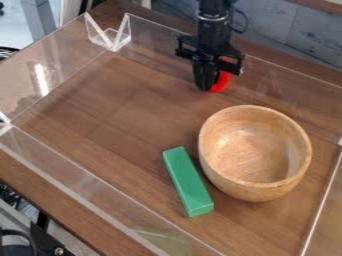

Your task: Move the red fruit to the right

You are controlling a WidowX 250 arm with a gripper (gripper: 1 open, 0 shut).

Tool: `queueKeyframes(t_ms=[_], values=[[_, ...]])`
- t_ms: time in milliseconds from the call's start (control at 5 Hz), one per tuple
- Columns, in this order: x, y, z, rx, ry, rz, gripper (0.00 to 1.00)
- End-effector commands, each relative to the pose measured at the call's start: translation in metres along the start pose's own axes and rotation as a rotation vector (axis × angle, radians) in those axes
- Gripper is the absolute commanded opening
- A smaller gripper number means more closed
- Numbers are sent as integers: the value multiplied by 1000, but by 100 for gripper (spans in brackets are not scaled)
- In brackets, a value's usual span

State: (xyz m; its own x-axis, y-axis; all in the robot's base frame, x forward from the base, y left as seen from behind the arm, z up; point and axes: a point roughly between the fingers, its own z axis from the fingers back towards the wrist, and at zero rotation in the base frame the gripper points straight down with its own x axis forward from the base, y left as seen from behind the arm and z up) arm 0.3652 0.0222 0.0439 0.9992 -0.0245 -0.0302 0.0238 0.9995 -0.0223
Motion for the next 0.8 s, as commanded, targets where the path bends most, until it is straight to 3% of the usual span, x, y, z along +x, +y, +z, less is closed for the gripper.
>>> queueKeyframes(t_ms=[0,400,600], values=[[10,-2,9,13,-39,-9,0],[12,-1,4,21,-26,-9,0],[10,-2,5,3,-18,-8,100]])
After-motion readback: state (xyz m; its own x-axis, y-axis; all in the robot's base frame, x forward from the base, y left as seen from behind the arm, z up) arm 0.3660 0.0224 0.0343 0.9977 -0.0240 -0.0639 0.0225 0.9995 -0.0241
